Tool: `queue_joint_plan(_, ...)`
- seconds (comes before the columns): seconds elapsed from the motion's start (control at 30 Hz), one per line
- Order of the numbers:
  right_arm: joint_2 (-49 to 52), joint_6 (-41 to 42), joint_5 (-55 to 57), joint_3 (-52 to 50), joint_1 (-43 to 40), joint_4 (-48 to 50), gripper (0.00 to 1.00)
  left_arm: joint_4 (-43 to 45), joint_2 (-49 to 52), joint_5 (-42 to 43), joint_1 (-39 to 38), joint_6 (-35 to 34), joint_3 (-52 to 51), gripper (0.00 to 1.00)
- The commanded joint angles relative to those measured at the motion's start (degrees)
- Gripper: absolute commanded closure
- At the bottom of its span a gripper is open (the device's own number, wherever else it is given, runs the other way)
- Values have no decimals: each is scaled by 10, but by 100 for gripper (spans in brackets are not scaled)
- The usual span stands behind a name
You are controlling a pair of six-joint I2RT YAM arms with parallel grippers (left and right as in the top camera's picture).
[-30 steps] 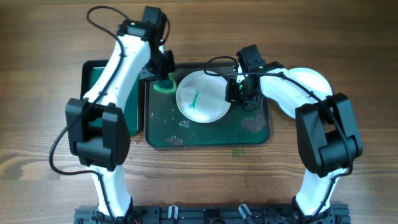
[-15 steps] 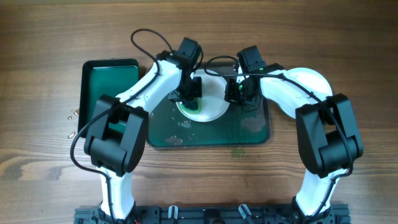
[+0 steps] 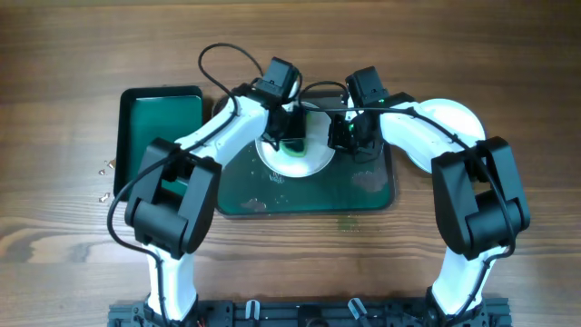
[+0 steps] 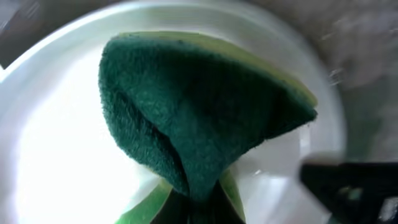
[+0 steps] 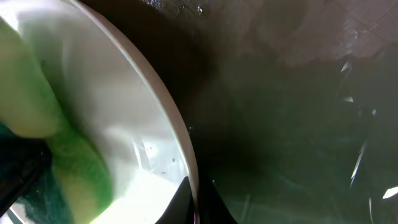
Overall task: Clean dirty plates on tray and stack at the side
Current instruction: 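Scrub the top plate with the sponge in the left gripper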
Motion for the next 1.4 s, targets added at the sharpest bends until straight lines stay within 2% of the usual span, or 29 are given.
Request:
queue_joint_plan(0.0, 14, 0, 12, -17, 7, -3, 96, 32, 1, -108, -10, 2, -3, 96)
queue_joint_plan(0.07, 14, 0, 12, -17, 7, -3, 96, 34, 1, -183, -9, 2, -3, 96)
queue_joint_plan(0.17, 14, -1, 12, -17, 7, -4, 96, 11, 1, -245, -6, 2, -3, 96)
queue_joint_plan(0.3, 14, -1, 12, -17, 7, -4, 96, -78, 1, -243, 0, -21, -3, 96)
queue_joint_plan(0.43, 14, 0, 12, -17, 7, -4, 96, -149, 1, -105, 0, -18, -3, 96)
queue_joint_plan(0.57, 14, -1, -2, -17, 7, -5, 96, -167, 1, 113, 0, 70, -3, 96)
queue_joint_plan(0.63, 14, -9, -21, -17, 7, -5, 96, -152, 1, 151, 0, 80, -3, 96)
queue_joint_plan(0.7, 14, -11, -31, -17, 7, -11, 96, -125, 1, 140, 0, 80, -3, 96)
queue_joint_plan(0.77, 14, -12, -30, -17, 7, -16, 96, -82, 1, 94, 1, 68, -3, 96)
queue_joint_plan(0.9, 14, -13, -30, -17, 7, -16, 96, -23, 1, -86, 1, -9, -3, 96)
queue_joint_plan(1.03, 14, -13, -24, -17, 7, -16, 96, -23, 1, -290, 1, -77, -3, 96)
queue_joint_plan(1.13, 14, -13, -21, -17, 7, -16, 96, -60, 1, -353, 1, -104, -3, 96)
queue_joint_plan(1.23, 14, -13, -19, -17, 7, -15, 96, -115, 1, -323, 1, -103, -3, 96)
queue_joint_plan(1.33, 14, -13, -19, -17, 7, -14, 96, -177, 1, -228, 0, -98, -3, 96)
queue_joint_plan(1.37, 14, -13, -20, -17, 7, -14, 95, -195, 1, -172, 0, -80, -3, 96)
